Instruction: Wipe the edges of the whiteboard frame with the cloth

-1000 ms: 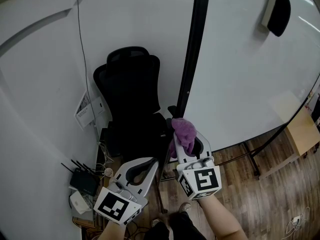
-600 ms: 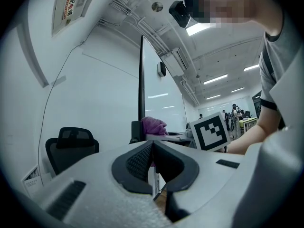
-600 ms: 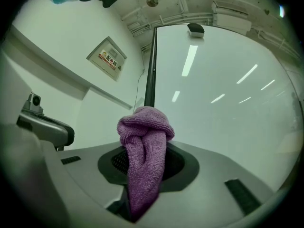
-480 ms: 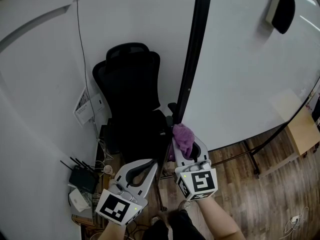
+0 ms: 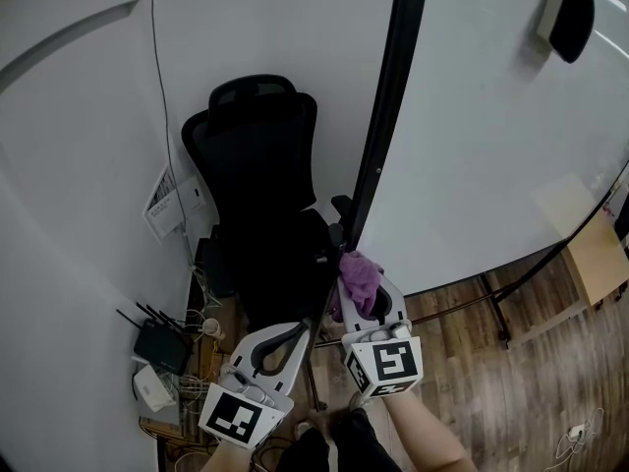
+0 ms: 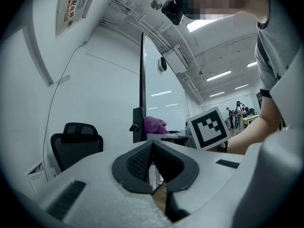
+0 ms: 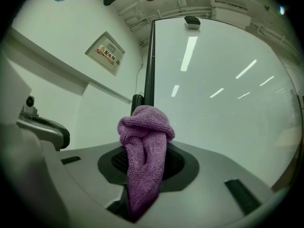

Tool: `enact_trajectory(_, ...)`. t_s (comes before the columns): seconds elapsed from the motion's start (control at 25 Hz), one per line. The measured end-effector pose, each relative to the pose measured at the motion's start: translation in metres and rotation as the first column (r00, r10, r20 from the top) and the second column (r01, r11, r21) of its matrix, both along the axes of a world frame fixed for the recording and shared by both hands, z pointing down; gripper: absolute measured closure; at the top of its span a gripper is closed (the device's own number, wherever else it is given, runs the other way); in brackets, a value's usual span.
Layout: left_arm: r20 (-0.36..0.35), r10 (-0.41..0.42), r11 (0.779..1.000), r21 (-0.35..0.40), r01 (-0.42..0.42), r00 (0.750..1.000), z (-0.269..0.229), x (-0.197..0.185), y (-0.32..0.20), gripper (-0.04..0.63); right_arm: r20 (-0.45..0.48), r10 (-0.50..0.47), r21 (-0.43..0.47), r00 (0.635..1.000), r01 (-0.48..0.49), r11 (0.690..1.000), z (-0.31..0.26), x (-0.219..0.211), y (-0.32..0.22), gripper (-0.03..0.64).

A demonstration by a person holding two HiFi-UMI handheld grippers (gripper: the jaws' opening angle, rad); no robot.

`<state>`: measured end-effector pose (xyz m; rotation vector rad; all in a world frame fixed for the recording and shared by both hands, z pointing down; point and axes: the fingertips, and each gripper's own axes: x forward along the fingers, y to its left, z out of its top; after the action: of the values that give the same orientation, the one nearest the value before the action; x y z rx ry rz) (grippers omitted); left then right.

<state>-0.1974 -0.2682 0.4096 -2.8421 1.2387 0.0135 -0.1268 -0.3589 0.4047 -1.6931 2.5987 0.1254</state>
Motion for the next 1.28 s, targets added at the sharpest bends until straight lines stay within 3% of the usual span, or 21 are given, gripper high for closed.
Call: enact_trajectory(1.28,0.011,-0.019,0.995,-0.095,0.020,1.000,0.044,-0.001,-0.006,0.578,-0.054,0.009,-0.159,0.999,-0.017,0.987,0.089,-0.001,-0.002,0.512)
